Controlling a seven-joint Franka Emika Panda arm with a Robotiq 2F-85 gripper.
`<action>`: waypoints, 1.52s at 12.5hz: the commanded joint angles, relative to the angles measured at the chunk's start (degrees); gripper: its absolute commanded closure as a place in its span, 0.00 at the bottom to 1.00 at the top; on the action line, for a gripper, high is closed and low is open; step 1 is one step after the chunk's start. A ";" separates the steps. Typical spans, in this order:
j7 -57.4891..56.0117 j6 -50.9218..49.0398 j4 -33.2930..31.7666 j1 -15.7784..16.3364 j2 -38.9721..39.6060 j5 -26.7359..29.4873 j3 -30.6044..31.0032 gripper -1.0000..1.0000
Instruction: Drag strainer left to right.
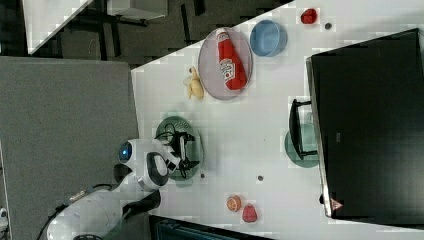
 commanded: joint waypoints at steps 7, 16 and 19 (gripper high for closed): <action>1.38 0.59 0.27 3.62 -3.18 0.32 -6.84 0.00; -3.88 0.13 -2.22 2.72 -5.69 0.31 -14.02 0.00; -6.08 -0.29 -4.52 1.59 -7.21 0.31 -16.17 0.00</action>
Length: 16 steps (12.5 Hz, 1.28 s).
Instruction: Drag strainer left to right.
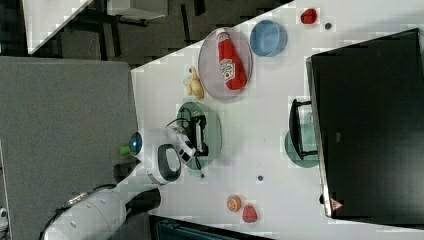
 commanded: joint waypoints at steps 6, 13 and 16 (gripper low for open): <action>-11.55 -1.22 -6.14 -2.51 -5.09 -0.58 -6.58 0.00; -21.42 -1.20 -7.15 -2.65 -5.26 -0.62 -16.26 0.00; -25.33 -1.11 -7.12 -2.73 -5.27 -0.63 -20.20 0.00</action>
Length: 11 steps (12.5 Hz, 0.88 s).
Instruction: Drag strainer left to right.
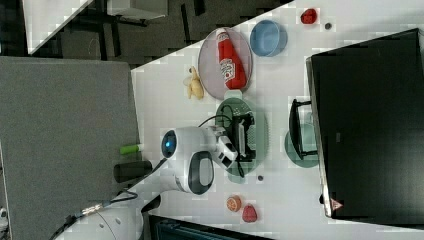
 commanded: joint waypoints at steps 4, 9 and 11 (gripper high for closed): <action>-8.73 0.36 0.29 0.18 -0.68 0.26 -5.57 0.00; -20.31 -4.57 0.69 0.19 -8.54 0.01 -1.47 0.00; -27.07 -12.69 1.44 0.19 -15.49 0.02 -0.59 0.00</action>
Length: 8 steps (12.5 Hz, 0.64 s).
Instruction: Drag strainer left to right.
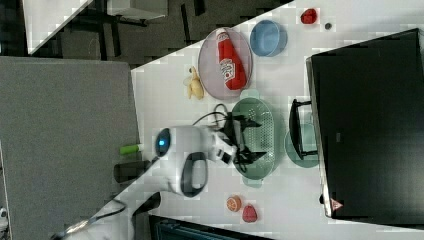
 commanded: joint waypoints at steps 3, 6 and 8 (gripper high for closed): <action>-18.21 -23.82 6.70 1.52 -19.37 -1.05 0.06 0.00; -27.61 -39.69 14.51 1.48 -28.52 -1.22 -0.32 0.00; -27.63 -48.59 19.24 1.48 -32.73 -1.51 -0.22 0.00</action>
